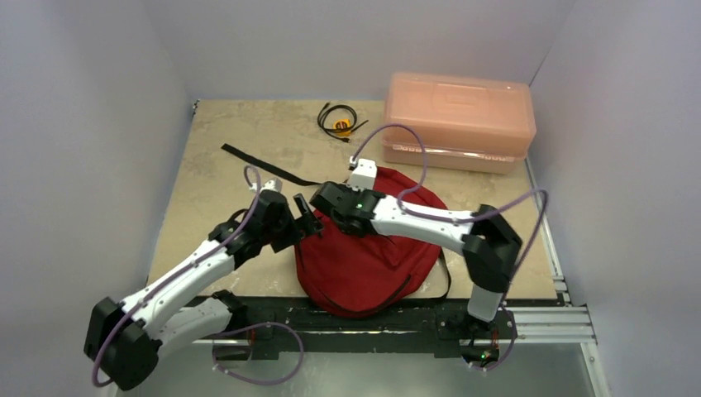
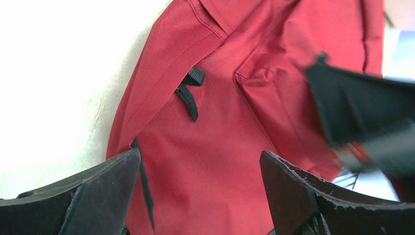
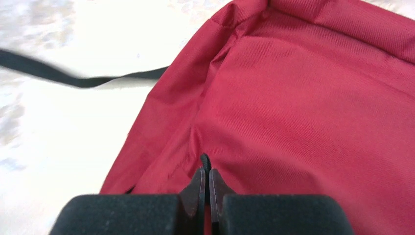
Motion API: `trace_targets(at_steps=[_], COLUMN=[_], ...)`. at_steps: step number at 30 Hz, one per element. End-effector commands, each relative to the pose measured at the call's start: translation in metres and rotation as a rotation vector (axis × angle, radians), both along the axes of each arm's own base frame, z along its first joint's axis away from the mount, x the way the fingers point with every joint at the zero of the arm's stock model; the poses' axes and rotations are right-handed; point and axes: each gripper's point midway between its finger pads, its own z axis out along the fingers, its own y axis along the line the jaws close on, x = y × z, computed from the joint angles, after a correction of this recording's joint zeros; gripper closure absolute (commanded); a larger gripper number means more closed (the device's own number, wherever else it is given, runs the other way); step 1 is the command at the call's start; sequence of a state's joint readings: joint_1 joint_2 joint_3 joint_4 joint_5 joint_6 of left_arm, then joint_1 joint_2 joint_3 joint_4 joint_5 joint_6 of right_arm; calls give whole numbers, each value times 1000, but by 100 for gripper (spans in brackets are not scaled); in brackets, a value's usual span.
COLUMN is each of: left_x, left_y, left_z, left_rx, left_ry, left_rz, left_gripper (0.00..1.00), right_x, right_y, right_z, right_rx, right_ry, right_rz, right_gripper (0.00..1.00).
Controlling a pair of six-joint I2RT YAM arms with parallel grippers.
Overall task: Pack the student bag
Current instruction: Zip the student bag at the center of the board.
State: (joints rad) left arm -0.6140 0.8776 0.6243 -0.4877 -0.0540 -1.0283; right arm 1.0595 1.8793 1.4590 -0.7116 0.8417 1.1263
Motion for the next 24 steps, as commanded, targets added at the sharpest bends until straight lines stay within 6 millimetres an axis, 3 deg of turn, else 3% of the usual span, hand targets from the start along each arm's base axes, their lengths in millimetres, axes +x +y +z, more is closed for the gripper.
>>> trace_targets(at_steps=[1, 4, 8, 12, 16, 20, 24], left_x=[22, 32, 41, 49, 71, 84, 84], left_y=[-36, -49, -59, -61, -60, -70, -65], left_z=[22, 19, 17, 17, 8, -16, -51], left_rx=[-98, -109, -128, -162, -125, -125, -81], left_ry=[10, 59, 98, 57, -11, 10, 51], left_rz=[-99, -106, -97, -71, -54, -87, -67], left_gripper=[6, 5, 4, 4, 3, 33, 43], right_x=[-10, -17, -17, -17, -15, -18, -24], right_y=[17, 22, 18, 2, -6, -21, -53], right_z=[63, 62, 64, 72, 66, 51, 31], right_rx=[253, 361, 382, 399, 382, 361, 317], right_ry=[-116, -154, -168, -204, -187, -147, -108], right_rz=[159, 229, 209, 152, 109, 28, -45], right_gripper=[100, 100, 100, 100, 100, 100, 100])
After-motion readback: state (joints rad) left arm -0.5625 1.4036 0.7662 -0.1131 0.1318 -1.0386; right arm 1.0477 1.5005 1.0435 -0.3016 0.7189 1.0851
